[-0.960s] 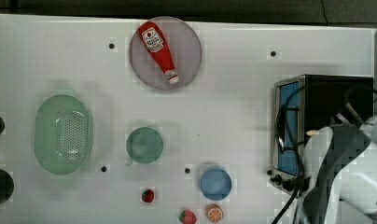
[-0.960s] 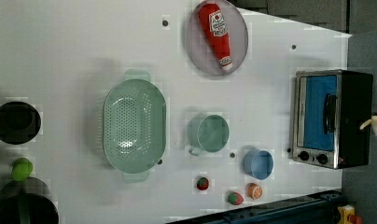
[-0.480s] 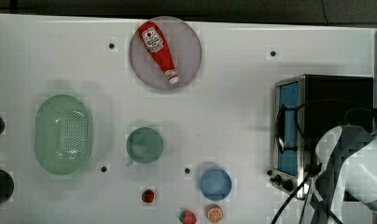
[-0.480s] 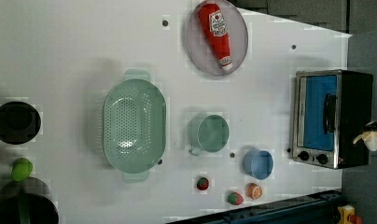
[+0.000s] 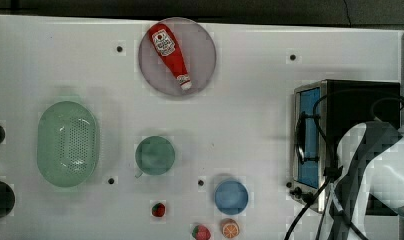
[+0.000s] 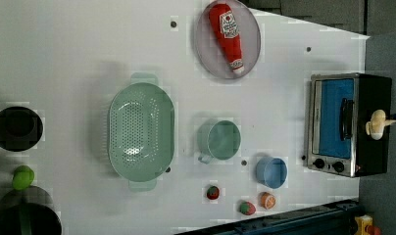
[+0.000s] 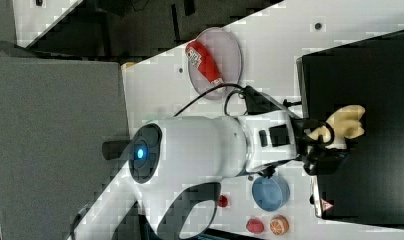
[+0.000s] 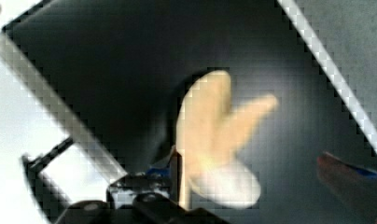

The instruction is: Pick banana from table and place on oven.

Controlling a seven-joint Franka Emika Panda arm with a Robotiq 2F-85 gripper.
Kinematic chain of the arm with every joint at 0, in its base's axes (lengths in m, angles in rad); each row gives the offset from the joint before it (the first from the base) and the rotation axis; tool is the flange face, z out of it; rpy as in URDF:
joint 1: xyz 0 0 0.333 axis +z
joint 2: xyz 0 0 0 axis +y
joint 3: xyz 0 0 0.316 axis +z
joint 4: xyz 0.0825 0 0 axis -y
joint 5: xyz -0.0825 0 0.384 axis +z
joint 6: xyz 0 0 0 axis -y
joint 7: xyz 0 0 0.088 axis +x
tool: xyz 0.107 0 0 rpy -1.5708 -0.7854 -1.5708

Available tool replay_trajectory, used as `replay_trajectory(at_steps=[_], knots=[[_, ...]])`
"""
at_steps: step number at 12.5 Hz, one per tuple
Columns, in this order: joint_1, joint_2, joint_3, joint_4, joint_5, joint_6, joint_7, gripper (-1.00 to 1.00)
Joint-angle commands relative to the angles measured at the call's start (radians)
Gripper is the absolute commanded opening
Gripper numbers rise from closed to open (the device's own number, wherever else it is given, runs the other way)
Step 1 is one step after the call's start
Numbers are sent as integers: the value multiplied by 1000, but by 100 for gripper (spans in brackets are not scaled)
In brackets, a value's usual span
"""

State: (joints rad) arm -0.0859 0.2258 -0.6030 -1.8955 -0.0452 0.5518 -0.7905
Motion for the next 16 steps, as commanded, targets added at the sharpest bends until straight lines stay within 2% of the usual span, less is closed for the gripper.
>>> replay_trajectory(at_steps=[1, 5, 7, 10, 13, 16], knots=[[57, -143, 32, 18, -16, -68, -30, 100], [120, -289, 186, 15, -26, -268, 321, 100], [131, -337, 294, 15, -26, -336, 540, 100], [132, -382, 448, 15, -25, -351, 799, 100], [132, -403, 516, 15, -18, -422, 873, 100], [131, -418, 516, 15, -19, -425, 876, 100]])
